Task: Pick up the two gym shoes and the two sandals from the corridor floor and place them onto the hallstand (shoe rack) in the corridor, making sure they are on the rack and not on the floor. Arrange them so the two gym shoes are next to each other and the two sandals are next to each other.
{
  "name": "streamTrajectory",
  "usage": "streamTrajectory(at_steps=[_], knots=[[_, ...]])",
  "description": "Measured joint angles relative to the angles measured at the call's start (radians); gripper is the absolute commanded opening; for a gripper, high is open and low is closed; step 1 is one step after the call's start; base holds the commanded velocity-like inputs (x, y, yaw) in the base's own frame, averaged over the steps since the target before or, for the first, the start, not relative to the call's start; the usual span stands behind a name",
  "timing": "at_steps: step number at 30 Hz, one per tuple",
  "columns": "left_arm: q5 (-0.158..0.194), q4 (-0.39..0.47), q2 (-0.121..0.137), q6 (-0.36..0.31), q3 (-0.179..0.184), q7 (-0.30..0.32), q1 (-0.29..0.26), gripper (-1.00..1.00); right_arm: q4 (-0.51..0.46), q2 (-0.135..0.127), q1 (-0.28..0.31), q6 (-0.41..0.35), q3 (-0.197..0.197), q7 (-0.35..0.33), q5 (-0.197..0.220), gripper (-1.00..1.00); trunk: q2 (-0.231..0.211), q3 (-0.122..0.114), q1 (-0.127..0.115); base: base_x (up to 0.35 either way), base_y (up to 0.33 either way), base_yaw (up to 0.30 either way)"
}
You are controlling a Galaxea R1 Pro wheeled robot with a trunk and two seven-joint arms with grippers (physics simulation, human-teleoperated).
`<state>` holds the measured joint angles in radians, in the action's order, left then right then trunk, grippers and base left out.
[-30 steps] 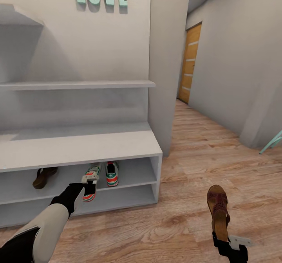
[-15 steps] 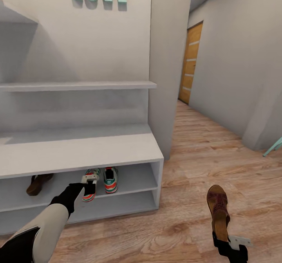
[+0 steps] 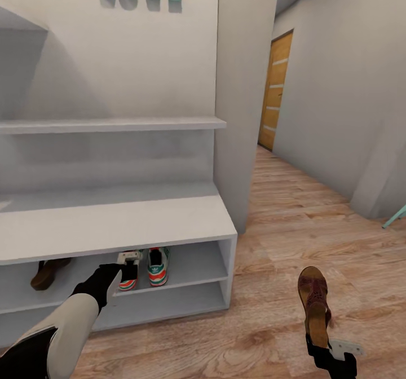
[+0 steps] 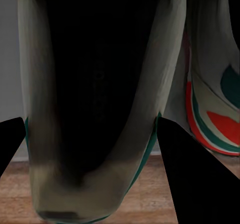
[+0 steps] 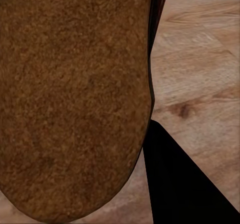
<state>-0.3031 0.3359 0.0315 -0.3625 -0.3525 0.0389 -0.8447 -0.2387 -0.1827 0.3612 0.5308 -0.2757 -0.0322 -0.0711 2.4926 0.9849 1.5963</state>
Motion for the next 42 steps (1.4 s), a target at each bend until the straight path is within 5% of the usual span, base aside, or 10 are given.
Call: streamTrajectory(at_steps=[42], knots=[[-0.001, 0.0, 0.0, 0.004, 0.001, 0.0, 0.0, -1.0, 0.0, 0.001, 0.0, 0.0, 0.0, 0.0, 0.0, -1.0, 0.008, 0.023, 0.005, 0.003, 0.0, 0.0]])
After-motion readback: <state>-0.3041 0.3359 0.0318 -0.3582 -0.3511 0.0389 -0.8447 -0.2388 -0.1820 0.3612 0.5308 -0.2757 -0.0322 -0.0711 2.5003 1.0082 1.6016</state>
